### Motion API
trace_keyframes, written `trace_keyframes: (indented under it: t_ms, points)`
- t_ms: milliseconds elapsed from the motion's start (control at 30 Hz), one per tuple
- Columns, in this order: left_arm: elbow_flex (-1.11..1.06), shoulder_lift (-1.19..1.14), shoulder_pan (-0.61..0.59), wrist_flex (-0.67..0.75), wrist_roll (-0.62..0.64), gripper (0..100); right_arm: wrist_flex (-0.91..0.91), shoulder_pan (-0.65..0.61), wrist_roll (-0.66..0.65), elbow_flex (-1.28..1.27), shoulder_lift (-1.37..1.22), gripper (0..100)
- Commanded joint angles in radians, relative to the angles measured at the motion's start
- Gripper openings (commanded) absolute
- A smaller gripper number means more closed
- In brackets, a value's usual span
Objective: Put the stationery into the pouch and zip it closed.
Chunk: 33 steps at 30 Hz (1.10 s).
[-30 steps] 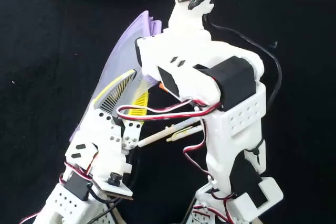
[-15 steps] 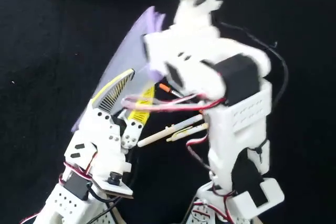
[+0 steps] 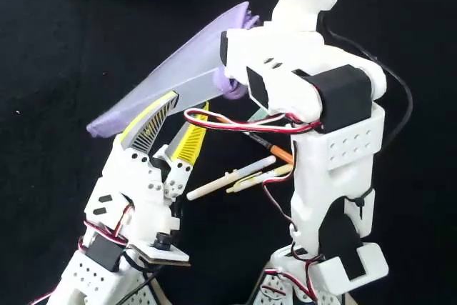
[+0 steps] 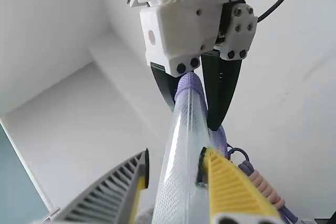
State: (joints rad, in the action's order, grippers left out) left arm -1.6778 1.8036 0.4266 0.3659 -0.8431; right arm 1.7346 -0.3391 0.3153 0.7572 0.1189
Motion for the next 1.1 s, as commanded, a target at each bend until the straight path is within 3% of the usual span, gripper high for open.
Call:
trace_keyframes:
  t_ms: [0, 167, 600, 767, 967, 1067]
  points:
    - [-0.021, 0.020, -0.022, -0.031, -0.012, 17, 0.032, 0.026, -0.043, -0.041, 0.027, 1.1]
    - [-0.021, 0.020, -0.114, -0.222, -0.127, 17, 0.031, 0.074, -0.078, -0.031, 0.084, 1.1]
    - [-0.021, 0.020, -0.383, -0.296, -0.132, 17, 0.031, 0.086, -0.203, -0.035, 0.120, 1.1]
    - [-0.021, 0.020, -0.384, -0.305, -0.127, 17, 0.031, 0.084, -0.147, -0.035, 0.116, 1.1]
    - [-0.021, 0.020, -0.340, -0.493, -0.127, 17, -0.043, 0.084, -0.055, -0.035, 0.070, 1.1]
    - [-0.019, 0.020, -0.315, -0.505, -0.127, 17, -0.117, 0.077, 0.005, -0.035, 0.038, 1.1]
